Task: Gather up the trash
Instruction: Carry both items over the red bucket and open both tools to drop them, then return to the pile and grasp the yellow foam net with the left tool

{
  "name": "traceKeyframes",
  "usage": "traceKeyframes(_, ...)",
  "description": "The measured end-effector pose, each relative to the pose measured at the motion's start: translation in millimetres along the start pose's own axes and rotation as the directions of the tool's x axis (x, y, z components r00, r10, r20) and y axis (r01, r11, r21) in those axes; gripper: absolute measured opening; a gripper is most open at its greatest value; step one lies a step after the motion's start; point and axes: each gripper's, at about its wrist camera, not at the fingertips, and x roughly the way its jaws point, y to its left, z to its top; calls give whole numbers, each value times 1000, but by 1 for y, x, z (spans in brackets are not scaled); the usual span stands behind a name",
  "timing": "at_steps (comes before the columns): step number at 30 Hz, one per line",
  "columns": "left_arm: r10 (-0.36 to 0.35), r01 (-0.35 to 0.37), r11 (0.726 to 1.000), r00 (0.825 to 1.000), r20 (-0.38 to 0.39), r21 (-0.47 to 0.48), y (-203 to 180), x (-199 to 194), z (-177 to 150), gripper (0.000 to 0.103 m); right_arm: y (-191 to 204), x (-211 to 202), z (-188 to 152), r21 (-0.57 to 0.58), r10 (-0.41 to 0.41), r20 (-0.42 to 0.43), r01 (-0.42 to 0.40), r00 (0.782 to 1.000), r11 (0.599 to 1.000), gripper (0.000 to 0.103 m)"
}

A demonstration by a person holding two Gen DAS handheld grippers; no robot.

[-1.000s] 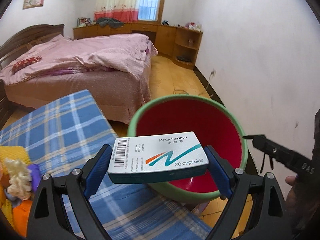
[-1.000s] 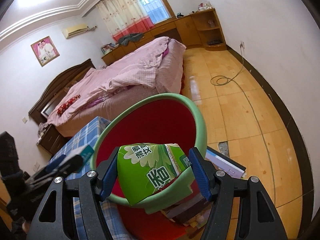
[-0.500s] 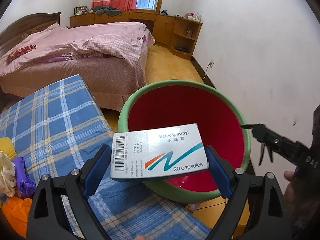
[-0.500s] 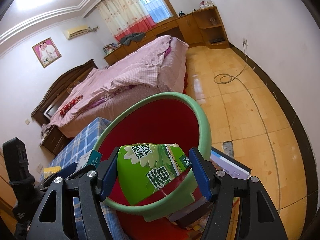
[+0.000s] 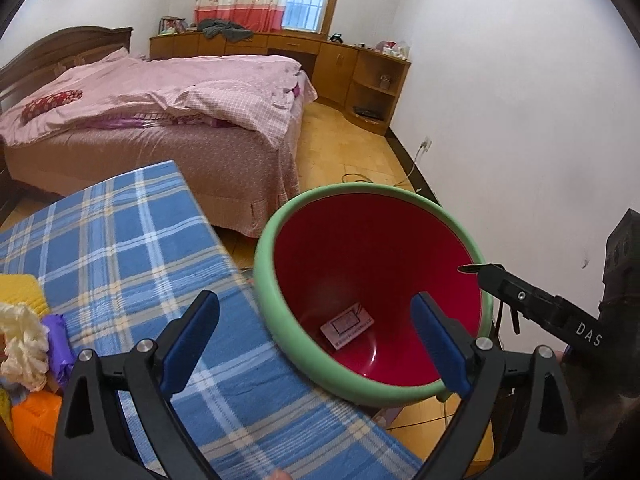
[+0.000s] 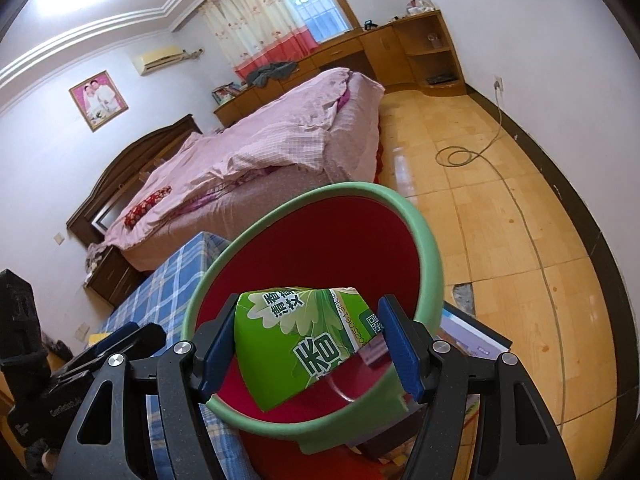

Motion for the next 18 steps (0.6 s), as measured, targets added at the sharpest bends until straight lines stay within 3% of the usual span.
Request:
traceKeyframes(4,12,-12,1000,1000,-6,-29,8,-11,-3,95,2,1,1,13,6,5,-6,1000,1000,80)
traceKeyframes(18,118,-116,990,993,21,-78,39,-70,-18,95,26,-34,-8,14,34,60,-35,998,999,80)
